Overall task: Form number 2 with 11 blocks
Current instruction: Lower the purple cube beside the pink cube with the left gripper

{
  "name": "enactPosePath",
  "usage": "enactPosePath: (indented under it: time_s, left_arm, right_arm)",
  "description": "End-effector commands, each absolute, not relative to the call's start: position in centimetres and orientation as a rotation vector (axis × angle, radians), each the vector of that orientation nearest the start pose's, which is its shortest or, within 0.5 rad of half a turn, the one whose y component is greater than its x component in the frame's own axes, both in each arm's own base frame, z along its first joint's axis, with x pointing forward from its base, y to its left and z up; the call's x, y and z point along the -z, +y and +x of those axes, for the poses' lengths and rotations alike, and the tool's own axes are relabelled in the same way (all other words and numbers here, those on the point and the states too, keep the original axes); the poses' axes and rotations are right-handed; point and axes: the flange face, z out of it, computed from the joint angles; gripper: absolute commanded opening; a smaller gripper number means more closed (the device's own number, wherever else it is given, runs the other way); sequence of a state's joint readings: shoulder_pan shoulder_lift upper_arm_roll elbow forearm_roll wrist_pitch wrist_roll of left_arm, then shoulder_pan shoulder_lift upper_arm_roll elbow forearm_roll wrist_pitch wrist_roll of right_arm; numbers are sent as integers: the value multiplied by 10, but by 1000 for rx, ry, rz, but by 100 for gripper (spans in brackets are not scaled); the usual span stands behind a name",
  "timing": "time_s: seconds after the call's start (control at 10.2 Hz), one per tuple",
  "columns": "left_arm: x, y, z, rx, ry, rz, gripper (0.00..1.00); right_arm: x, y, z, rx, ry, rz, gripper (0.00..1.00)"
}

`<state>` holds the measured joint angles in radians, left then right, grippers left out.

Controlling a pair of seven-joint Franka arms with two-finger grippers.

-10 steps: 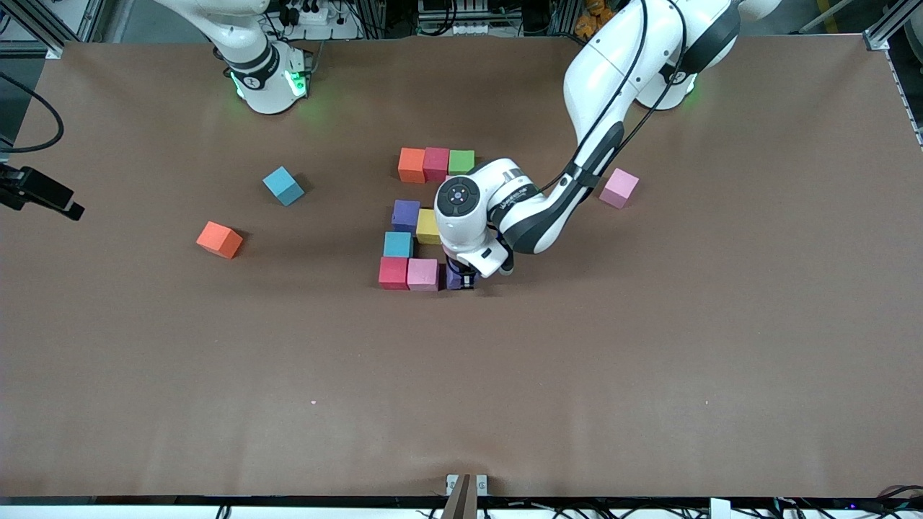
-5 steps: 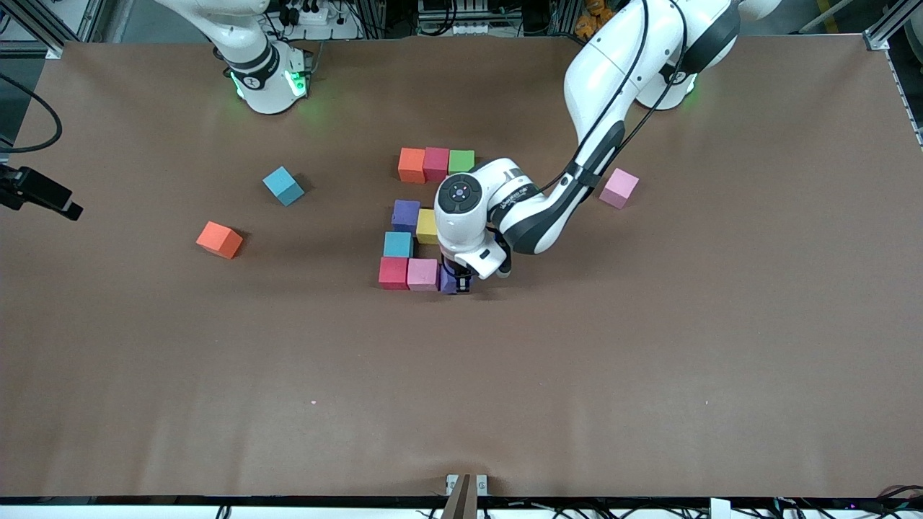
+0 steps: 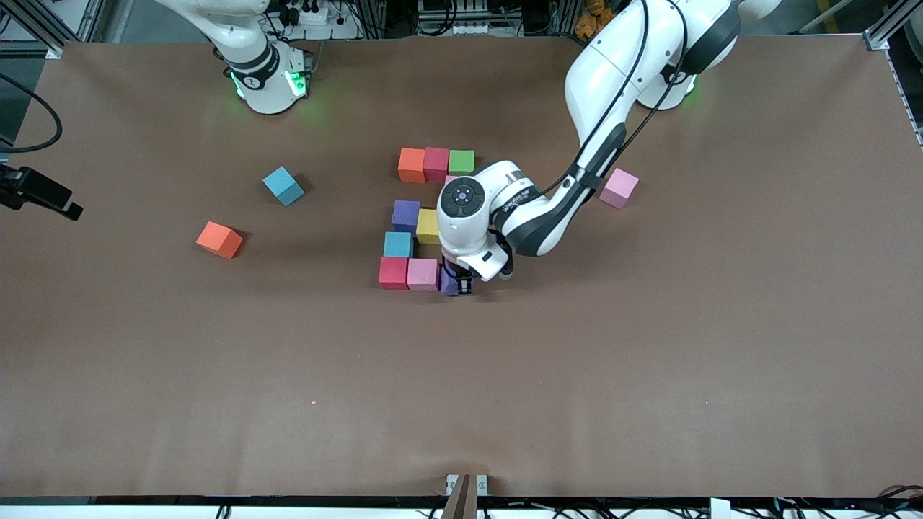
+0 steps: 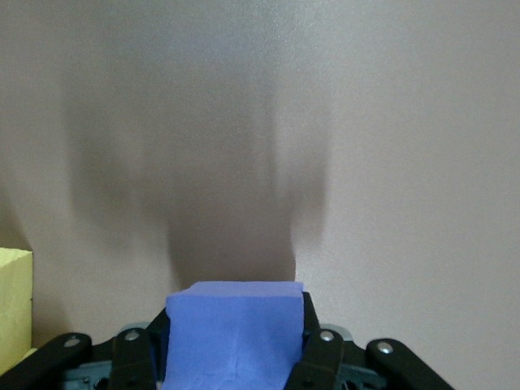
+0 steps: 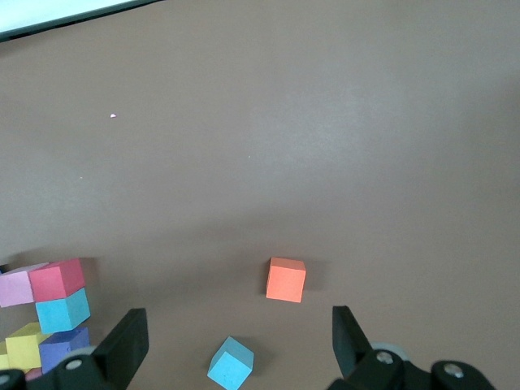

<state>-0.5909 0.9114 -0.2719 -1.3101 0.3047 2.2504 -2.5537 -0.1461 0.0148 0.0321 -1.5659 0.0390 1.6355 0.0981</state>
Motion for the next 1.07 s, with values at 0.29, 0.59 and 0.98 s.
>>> enactPosePath:
  time_s: [0.29,0.59,0.98]
  left_arm:
    - [-200,-535,533,-6,2223,2106,79]
    - [-202,-536,533,-9,2219,2108,100]
    - [-218,-540,531,-20,2196,2111,100]
  right_arm:
    - [-628,-57,562,72,323,-3068,100]
    - [-628,-59,561,67,325,-3068,100]
    - [-628,-58,562,67,323,-3068,100]
